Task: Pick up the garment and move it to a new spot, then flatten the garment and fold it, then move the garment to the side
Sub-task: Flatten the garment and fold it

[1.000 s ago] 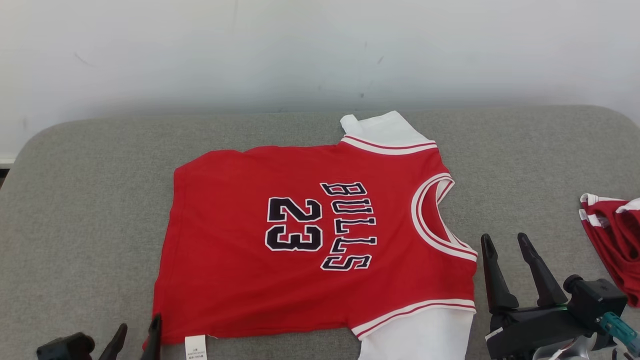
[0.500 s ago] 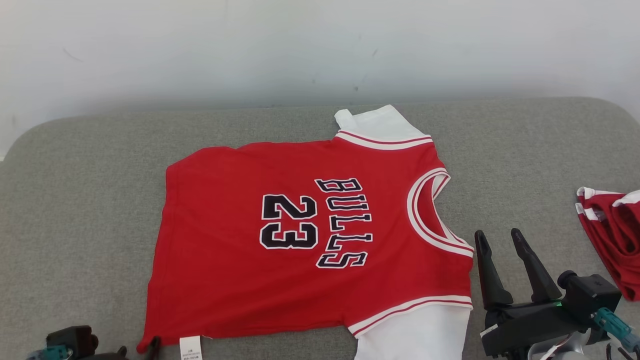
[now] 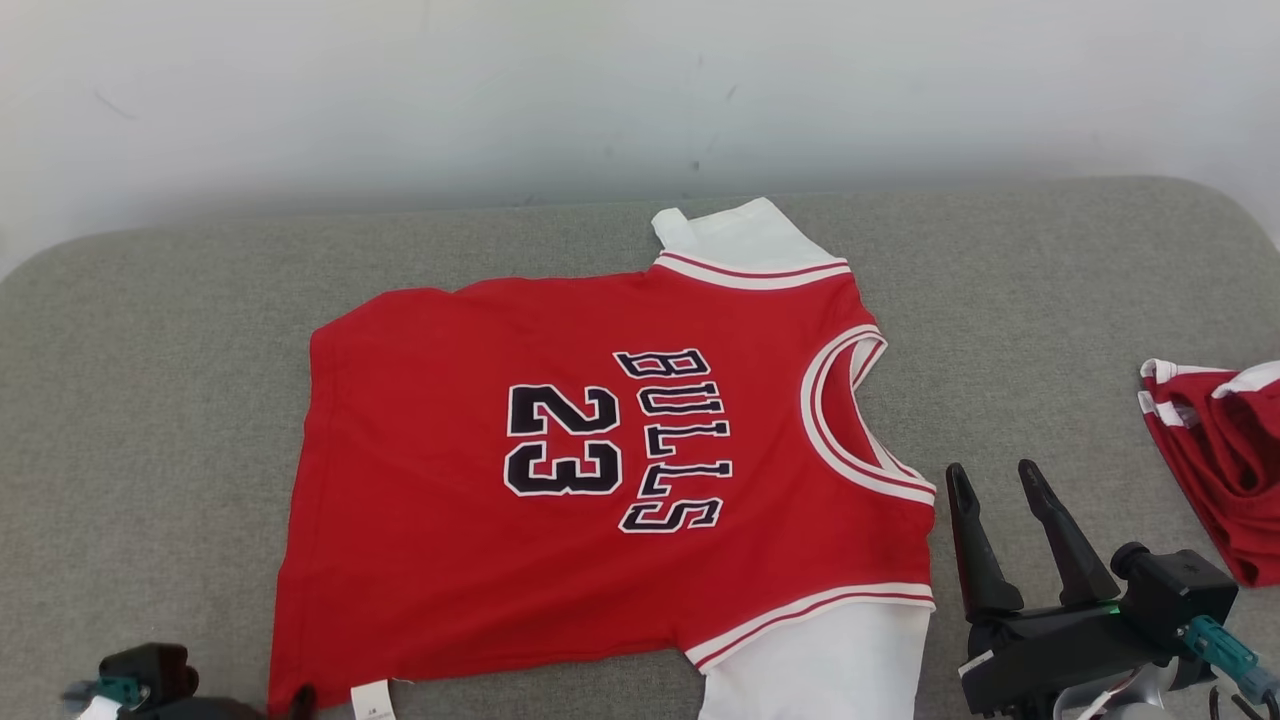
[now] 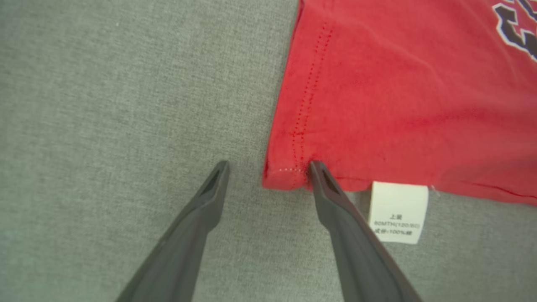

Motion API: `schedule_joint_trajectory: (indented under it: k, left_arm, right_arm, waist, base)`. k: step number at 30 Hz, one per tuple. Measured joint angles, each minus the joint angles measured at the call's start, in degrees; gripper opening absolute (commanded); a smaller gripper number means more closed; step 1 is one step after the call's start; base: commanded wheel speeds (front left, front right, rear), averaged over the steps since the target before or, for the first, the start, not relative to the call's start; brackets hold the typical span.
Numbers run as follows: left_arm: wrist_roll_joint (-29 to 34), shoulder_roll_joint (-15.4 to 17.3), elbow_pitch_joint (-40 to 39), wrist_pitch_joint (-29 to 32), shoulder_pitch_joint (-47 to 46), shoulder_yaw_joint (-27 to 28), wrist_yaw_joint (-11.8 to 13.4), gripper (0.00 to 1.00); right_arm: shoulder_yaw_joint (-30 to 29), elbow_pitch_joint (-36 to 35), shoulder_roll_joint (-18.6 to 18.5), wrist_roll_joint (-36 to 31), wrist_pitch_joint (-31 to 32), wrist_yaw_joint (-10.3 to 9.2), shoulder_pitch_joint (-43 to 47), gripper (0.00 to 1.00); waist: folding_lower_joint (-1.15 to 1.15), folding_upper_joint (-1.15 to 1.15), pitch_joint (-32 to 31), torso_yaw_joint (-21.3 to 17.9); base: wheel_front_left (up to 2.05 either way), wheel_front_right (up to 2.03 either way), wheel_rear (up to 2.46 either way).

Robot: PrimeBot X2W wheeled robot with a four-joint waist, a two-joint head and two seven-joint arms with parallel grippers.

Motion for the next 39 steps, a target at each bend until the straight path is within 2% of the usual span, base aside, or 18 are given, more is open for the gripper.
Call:
schedule_joint_trajectory:
  k: [1, 2, 4, 5, 10, 15, 22, 27, 34, 39]
  left_arm:
    - [0.0, 0.0, 0.1, 0.2, -0.3, 0.0, 0.0, 0.76]
    - [0.0, 0.0, 0.1, 0.3, -0.7, -0.1, 0.0, 0.48]
    - [0.0, -0.1, 0.1, 0.6, -1.0, -0.3, 0.0, 0.22]
    - [0.0, -0.1, 0.1, 0.7, -1.0, -0.4, 0.0, 0.00]
    - [0.0, -0.3, 0.1, 1.1, -1.6, -0.9, -0.1, 0.00]
    - [0.0, -0.3, 0.0, 1.4, -1.7, -1.2, -0.5, 0.00]
    - [0.0, -0.5, -0.1, 1.4, -1.6, -1.6, -0.5, 0.00]
    - [0.0, -0.9, -0.1, 1.5, -1.7, -2.0, -0.5, 0.00]
    - [0.0, -0.9, -0.4, 1.5, -1.7, -2.0, -0.6, 0.00]
    - [0.0, -1.0, -1.0, 1.5, -1.7, -2.2, -0.6, 0.00]
  right_arm:
    - [0.0, 0.0, 0.0, 0.0, 0.0, 0.00, 0.0, 1.00]
    - [0.0, 0.0, 0.0, 0.0, 0.0, 0.02, 0.0, 1.00]
    - [0.1, 0.2, 0.0, 0.0, 0.0, 0.03, 0.0, 1.00]
    - [0.2, 0.3, 0.0, 0.0, 0.0, 0.05, 0.0, 1.00]
    - [2.2, 2.3, -1.1, -0.6, 3.9, 0.73, 0.6, 1.00]
    - [3.2, 2.5, -2.9, 1.1, 11.7, 1.81, 4.4, 1.00]
    - [3.7, -1.5, -4.9, 3.0, 21.8, 1.94, 9.8, 1.00]
    - [6.4, -3.8, -5.1, 5.4, 30.0, 1.96, 13.7, 1.00]
    - [5.5, -6.6, -5.4, 5.7, 36.7, -1.43, 14.5, 1.00]
    - [4.8, -8.7, -6.0, 5.7, 40.1, -3.16, 14.4, 1.00]
  waist:
    - [0.00, 0.00, 0.1, 0.0]
    - [0.00, 0.00, 0.1, 0.0]
    - [0.00, 0.00, 0.2, 0.0]
    - [0.00, 0.00, 0.3, 0.0]
    - [0.00, 0.00, 0.6, 0.2]
    - [0.00, 0.00, 0.8, 0.5]
    - [0.00, 0.00, 1.2, 0.6]
    - [-0.01, 0.00, 1.4, 0.9]
    - [-0.01, 0.00, 1.8, 1.1]
    - [-0.01, 0.00, 2.9, 1.3]
  base:
    - [0.00, 0.00, 0.00]
    - [0.00, 0.00, 0.00]
    - [0.00, 0.00, 0.00]
    - [0.00, 0.00, 0.00]
    - [0.00, 0.00, 0.00]
    - [0.00, 0.00, 0.00]
    - [0.00, 0.00, 0.00]
    - [0.00, 0.00, 0.00]
    - [0.00, 0.00, 0.00]
    - [0.00, 0.00, 0.00]
